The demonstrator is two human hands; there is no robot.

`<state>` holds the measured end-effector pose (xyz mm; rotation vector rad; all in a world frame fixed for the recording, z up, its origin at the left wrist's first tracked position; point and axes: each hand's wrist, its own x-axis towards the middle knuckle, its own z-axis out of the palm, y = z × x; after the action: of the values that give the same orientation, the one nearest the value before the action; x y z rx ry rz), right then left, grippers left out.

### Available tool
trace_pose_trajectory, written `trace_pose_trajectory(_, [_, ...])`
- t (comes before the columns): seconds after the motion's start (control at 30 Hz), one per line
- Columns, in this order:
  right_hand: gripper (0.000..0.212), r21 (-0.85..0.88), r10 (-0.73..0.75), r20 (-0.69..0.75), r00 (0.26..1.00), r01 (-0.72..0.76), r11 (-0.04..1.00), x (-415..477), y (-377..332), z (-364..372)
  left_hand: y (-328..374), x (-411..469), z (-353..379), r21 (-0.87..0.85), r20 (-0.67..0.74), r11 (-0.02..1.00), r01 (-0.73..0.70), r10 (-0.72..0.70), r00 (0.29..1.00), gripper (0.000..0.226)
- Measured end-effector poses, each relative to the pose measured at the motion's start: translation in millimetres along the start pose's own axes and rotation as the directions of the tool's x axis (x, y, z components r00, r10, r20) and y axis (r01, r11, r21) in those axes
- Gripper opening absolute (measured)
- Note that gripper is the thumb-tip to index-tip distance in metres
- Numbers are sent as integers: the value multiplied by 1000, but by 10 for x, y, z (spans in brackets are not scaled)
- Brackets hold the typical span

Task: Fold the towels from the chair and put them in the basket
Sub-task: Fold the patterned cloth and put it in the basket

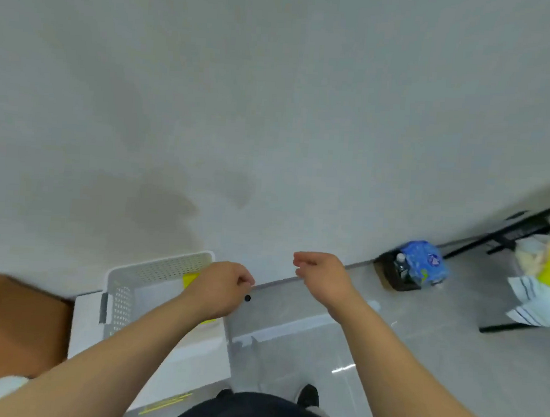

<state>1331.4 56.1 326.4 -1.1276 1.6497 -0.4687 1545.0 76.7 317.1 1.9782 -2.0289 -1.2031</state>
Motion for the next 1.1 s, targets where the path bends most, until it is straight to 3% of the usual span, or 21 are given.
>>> trace_pose_trajectory(0.3, [27, 188, -4, -358, 934, 76, 979, -688, 1021, -1850, 2197, 292, 816, -38, 46, 966, -254, 256, 966, 19])
trace_pose_trajectory(0.43, [26, 253, 74, -458, 886, 51, 966, -1126, 1784, -2948, 3314, 339, 1603, -141, 81, 953, -266, 279, 957, 15])
trace_pose_trajectory(0.57, [23, 271, 132, -521, 843, 17, 963, -1509, 2424, -4027, 4454, 368, 2405, -232, 121, 929, -289, 322, 939, 14])
trace_pose_trajectory(0.77, [19, 325, 191, -603, 774, 20, 945, -1702, 3061, -5390, 5822, 573, 3386, -222, 218, 913, -342, 388, 895, 14])
trace_pose_trajectory(1.1, [25, 342, 274, -662, 697, -45, 939, -970, 4205, -7638, 7871, 1971, 4872, -333, 336, 910, -247, 360, 871, 13])
